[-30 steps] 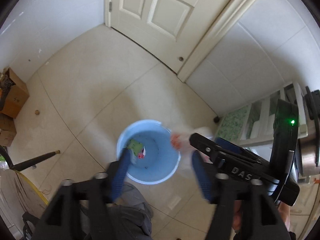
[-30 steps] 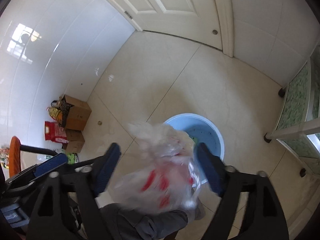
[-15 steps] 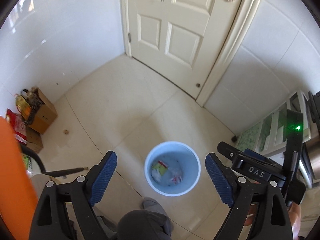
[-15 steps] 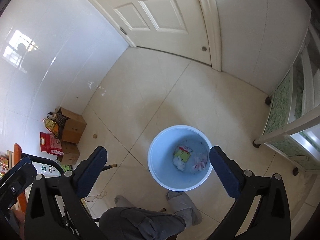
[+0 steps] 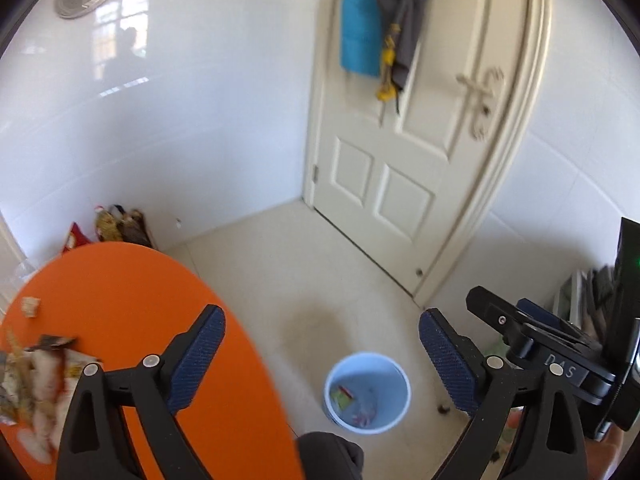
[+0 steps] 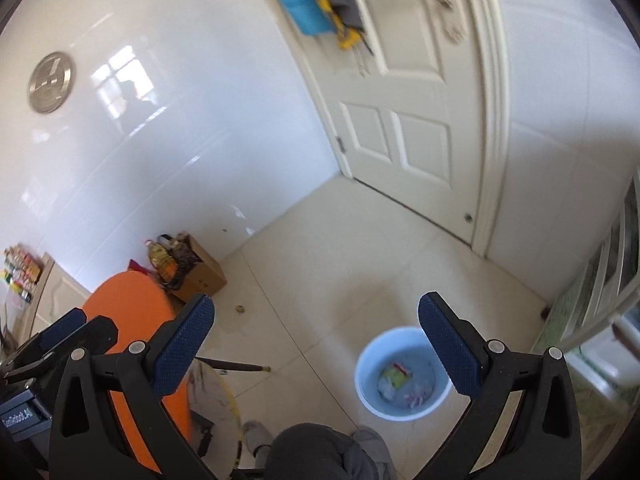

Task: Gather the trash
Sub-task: 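Move both tools back to the orange table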

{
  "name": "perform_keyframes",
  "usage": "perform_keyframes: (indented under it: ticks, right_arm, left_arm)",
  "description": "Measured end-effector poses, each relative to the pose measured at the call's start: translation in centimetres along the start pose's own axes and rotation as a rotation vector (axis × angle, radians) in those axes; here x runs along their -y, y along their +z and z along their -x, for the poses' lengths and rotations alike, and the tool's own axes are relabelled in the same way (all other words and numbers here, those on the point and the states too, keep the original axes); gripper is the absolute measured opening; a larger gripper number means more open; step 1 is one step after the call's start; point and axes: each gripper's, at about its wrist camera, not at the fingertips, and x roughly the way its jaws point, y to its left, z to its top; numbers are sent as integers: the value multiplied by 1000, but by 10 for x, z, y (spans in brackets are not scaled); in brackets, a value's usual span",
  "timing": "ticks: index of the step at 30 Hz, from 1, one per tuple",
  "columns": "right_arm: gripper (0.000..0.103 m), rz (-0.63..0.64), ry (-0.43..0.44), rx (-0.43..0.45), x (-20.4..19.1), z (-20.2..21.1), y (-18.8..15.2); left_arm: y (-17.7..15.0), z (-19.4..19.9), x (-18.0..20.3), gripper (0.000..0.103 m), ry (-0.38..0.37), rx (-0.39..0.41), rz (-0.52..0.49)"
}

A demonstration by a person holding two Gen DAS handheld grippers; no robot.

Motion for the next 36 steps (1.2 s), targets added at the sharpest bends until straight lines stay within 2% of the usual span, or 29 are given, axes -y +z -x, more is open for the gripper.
perform_keyframes:
  ticks: [8,15,19,27,31,36]
  right_arm:
    - [103,166,123,120,-107,60,2]
    - [103,311,260,197,-205,103,-15]
    - [103,367,321,238,-248,122,-30]
    - [103,477,425,252,-310,143,-63]
    - [103,522,445,250,-328,145,-77]
    - [103,546,441,222,-341,137,-89]
  left_arm:
    - [-36,129,-64,101,129,193,88]
    - [-102,230,-101,102,280,325,155]
    - [-142,277,-114,102,368,383,193]
    - [-209,313,-113,102,522,436,288]
    - [-231,317,-108,102,579,442,325]
    - [-244,305,-114,102,621,409,356]
